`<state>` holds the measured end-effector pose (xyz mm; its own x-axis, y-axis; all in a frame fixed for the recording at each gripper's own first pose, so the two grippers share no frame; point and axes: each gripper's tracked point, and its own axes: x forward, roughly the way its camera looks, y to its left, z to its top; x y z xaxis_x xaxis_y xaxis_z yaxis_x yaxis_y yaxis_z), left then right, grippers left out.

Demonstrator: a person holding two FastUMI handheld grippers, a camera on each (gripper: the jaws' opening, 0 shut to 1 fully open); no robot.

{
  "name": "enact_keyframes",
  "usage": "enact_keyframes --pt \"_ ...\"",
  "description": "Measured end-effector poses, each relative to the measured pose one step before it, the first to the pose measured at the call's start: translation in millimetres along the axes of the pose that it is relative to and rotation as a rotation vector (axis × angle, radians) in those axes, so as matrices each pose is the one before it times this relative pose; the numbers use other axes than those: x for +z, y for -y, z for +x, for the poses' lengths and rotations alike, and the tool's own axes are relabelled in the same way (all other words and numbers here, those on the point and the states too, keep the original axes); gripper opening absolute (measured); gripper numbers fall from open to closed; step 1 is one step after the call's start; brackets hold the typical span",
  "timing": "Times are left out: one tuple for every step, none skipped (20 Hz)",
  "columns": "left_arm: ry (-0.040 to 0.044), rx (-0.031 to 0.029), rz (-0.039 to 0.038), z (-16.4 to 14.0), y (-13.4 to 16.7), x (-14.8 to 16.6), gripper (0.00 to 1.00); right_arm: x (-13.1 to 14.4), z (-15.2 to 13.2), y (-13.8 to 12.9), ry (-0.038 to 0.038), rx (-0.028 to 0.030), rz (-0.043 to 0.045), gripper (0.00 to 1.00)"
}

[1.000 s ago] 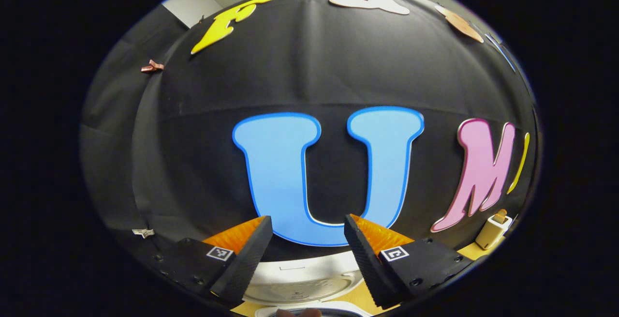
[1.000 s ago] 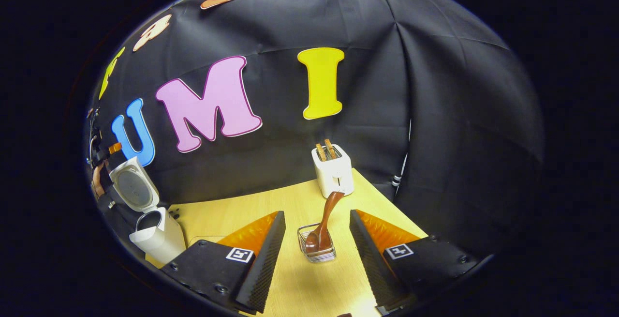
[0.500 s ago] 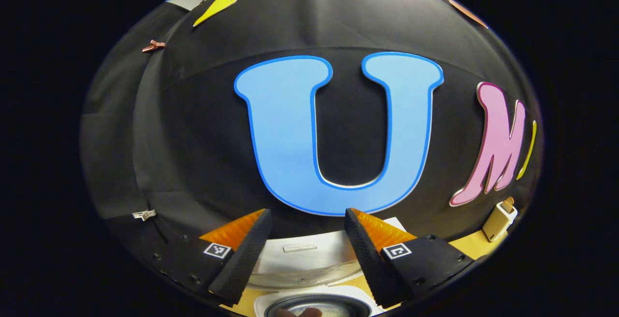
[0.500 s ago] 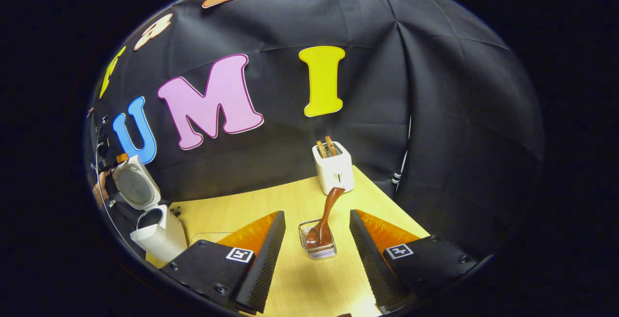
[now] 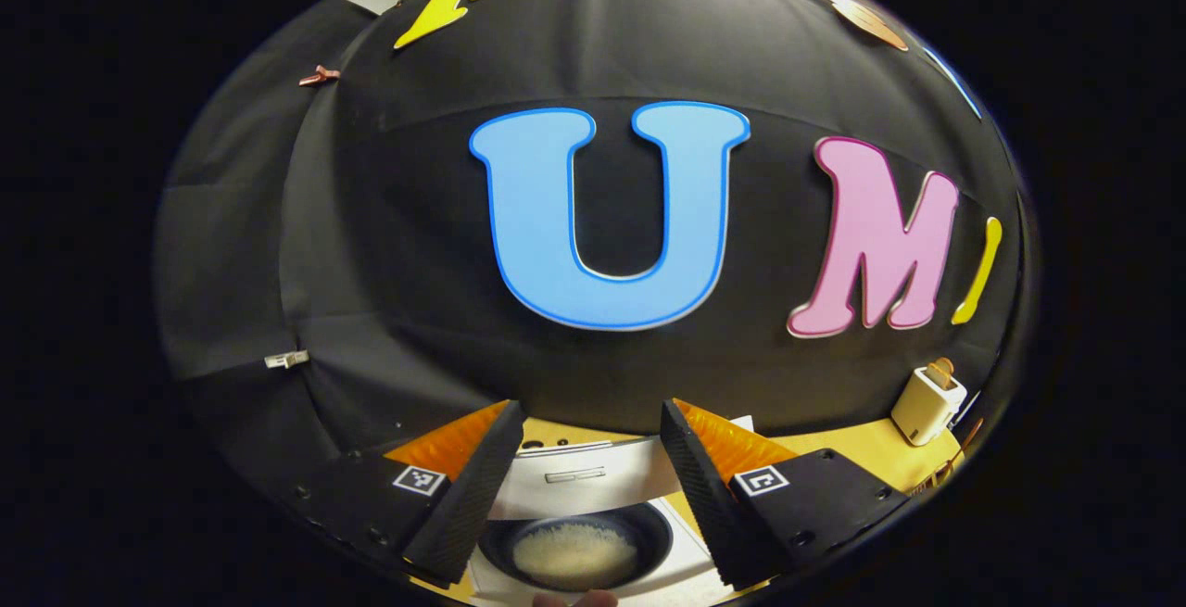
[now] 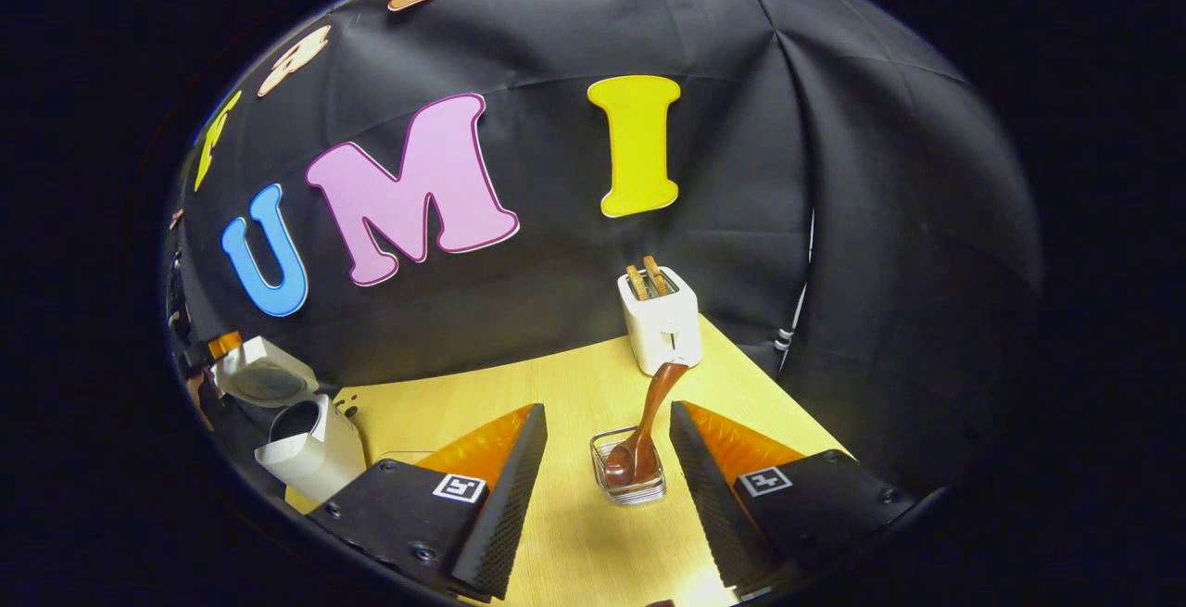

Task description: Close the left gripper, press the button to open the rice cooker; take a wooden spoon from the chopstick holder with the right hand, scoop a spoonful of rice and pour it into the rice cooker, then put the wooden spoon back into the chopstick holder.

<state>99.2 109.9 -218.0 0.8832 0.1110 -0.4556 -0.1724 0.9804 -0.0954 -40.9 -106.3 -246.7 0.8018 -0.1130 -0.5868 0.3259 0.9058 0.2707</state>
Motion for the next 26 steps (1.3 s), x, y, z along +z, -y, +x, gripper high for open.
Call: enact_keyframes --pt "-0.00765 -0.00011 -0.00074 -5.72 1.38 -8.84 0.97 -0.39 3.84 -0.12 -0.00254 0.00374 0.00062 0.83" --pt "-0.01156 -0.00114 -0.00344 -4.88 2.25 -9.31 0.97 -0.17 2.94 -0.73 -0.0029 0.0059 -0.00002 0.83" --pt "-0.01361 0.00011 -0.00231 -3.66 1.96 -9.47 0.97 -1.48 1.06 0.33 -0.00573 0.00234 -0.00105 0.83" --pt "-0.01659 0.00194 -0.00809 -3.66 1.42 -8.81 0.97 -0.97 1.55 0.8 -0.00499 0.00504 -0.00037 0.83" --pt "-0.01302 0.00118 -0.0053 -3.98 1.09 -9.2 0.97 -0.64 1.21 -0.05 -0.00327 0.00277 0.00045 0.83" --pt "-0.01021 0.00134 -0.00343 -1.47 1.49 -6.57 0.97 -0.92 2.72 0.2 -0.00367 0.00281 -0.00037 0.83" --pt "-0.00991 0.00113 0.00177 -0.97 1.44 -6.72 0.98 0.01 1.53 -0.4 -0.00281 0.00305 0.00034 0.83" --pt "-0.01148 -0.00012 0.00531 -1.19 1.0 -6.27 0.98 0.46 0.65 0.18 0.00018 0.00236 0.00003 0.83" --pt "-0.00992 -0.00033 -0.00147 -1.08 0.07 -6.58 0.98 0.65 1.09 0.24 0.00133 0.00203 0.00027 0.83" --pt "-0.01206 -0.00126 -0.00411 -0.5 0.72 -6.15 0.98 -0.37 0.87 0.3 0.0002 0.00136 0.00014 0.83" --pt "-0.0132 -0.00149 0.00121 -0.86 1.06 -6.43 0.98 0.09 0.29 0.73 -0.00163 0.00008 -0.00062 0.83" --pt "-0.01418 0.00046 0.00421 -0.12 0.84 -5.66 0.98 -0.86 -0.7 1.08 -0.003 0.00059 -0.00076 0.83" --pt "-0.01348 0.00094 0.00842 -0.4 0.41 -5.48 0.98 0.11 0.41 0.82 -0.00095 0.00011 0.00002 0.83" --pt "-0.0107 0.00005 0.00966 0.63 -0.53 -4.56 0.98 0.0 1.56 1.4 -0.00077 -0.00024 -0.00005 0.83" --pt "-0.01386 -0.00074 0.00428 0.5 0.6 -5.41 0.98 0.01 0.07 0.59 -0.00005 -0.0007 -0.00009 0.83" --pt "-0.01423 -0.00259 0.00185 1.02 0.63 -5.93 0.98 -0.25 -0.55 0.18 -0.00164 -0.00016 0.00013 0.83" --pt "-0.01782 -0.00403 0.00115 0.84 0.48 -5.65 0.98 -0.61 0.8 0.27 -0.00209 -0.00064 0.0002 0.83" --pt "-0.01962 -0.00366 0.00439 0.31 0.3 -7.53 0.98 -0.66 0.43 0.17 -0.00135 0.00141 -0.00074 0.83" --pt "-0.02008 -0.00296 0.00555 0.68 0.53 -6.8 0.98 0.08 0.17 -1.51 0.00015 0.00189 -0.00063 0.83" --pt "-0.01974 -0.00071 0.00374 0.8 -0.45 -5.24 0.98 -0.74 1.0 -0.55 -0.00073 0.00263 -0.00157 0.83" --pt "-0.01891 0.00216 0.00063 3.11 2.27 -4.97 0.98 -0.13 0.99 0.03 -0.00075 0.00009 -0.00118 0.83" --pt "-0.0172 0.00464 -0.00125 1.04 0.25 -2.49 0.98 -0.59 -0.2 -0.33 -0.0032 0.00142 -0.00124 0.83" --pt "-0.0015 0.00522 0.00306 0.17 0.06 -0.14 0.98 -0.34 -1.13 0.49 -0.00097 -0.00127 -0.00014 0.83" --pt "-0.00853 0.00448 0.00627 0.04 -0.06 -1.07 0.98 -0.37 1.04 0.9 -0.00192 -0.00153 -0.00074 0.83" --pt "-0.01172 -0.00426 0.00377 1.05 0.63 -3.64 0.98 -0.22 0.26 1.35 -0.0007 -0.00207 -0.00069 0.83" --pt "-0.03101 -0.00332 -0.00938 1.35 0.24 -6.96 0.98 -0.3 -0.71 -0.38 -0.00195 -0.00095 0.00029 0.83"
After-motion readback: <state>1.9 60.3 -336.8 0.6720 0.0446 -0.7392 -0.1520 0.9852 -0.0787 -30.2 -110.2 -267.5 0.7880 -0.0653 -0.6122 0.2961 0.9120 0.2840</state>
